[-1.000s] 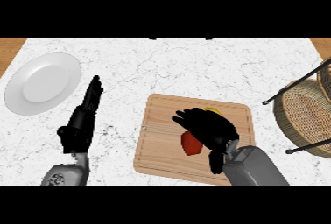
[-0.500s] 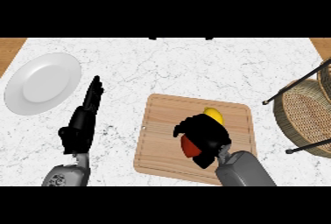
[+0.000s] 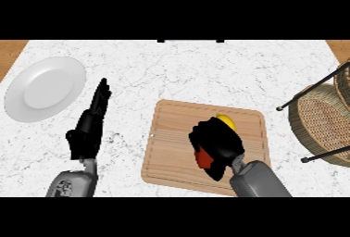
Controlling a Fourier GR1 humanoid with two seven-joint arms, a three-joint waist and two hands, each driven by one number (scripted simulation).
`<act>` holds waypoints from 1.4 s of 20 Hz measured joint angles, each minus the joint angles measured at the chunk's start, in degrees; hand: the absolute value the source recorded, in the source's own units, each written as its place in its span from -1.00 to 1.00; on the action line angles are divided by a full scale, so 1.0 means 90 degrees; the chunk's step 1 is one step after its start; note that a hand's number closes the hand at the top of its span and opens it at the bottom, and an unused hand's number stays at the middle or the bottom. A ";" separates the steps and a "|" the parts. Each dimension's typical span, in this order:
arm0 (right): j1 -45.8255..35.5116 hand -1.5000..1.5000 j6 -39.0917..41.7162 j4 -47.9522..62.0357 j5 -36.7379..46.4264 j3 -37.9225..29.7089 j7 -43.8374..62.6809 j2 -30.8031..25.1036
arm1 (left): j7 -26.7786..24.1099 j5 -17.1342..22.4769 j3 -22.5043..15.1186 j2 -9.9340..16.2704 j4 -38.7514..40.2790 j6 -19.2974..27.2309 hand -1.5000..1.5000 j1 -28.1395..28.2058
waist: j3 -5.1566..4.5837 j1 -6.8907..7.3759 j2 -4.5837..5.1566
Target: Pick the bell pepper from the cutting board and place it in the tiered basket
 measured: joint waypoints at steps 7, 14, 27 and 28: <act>0.1528 1.00 -0.0030 -0.1211 0.0509 -0.0619 0.0930 -0.1252 | 0.0032 0.0032 0.0177 0.0113 -0.0148 0.0058 0.00 0.0249 | -0.0028 -0.0346 -0.0145; 0.3381 1.00 0.0282 -0.3605 0.0525 -0.1472 0.1693 -0.2117 | 0.0107 0.0097 0.0206 0.0167 -0.0263 -0.0020 0.00 0.0270 | -0.0004 -0.0326 -0.0062; 0.3245 1.00 0.2221 -0.6032 -0.0291 -0.3843 0.2118 -0.2119 | 0.0013 0.0102 0.0180 0.0141 -0.0191 -0.0053 0.00 0.0285 | -0.0010 -0.0263 -0.0038; 0.3063 1.00 0.2408 -0.6030 -0.0309 -0.4016 0.2108 -0.2097 | 0.0056 0.0073 0.0152 0.0125 -0.0207 -0.0036 0.00 0.0261 | -0.0010 -0.0257 -0.0039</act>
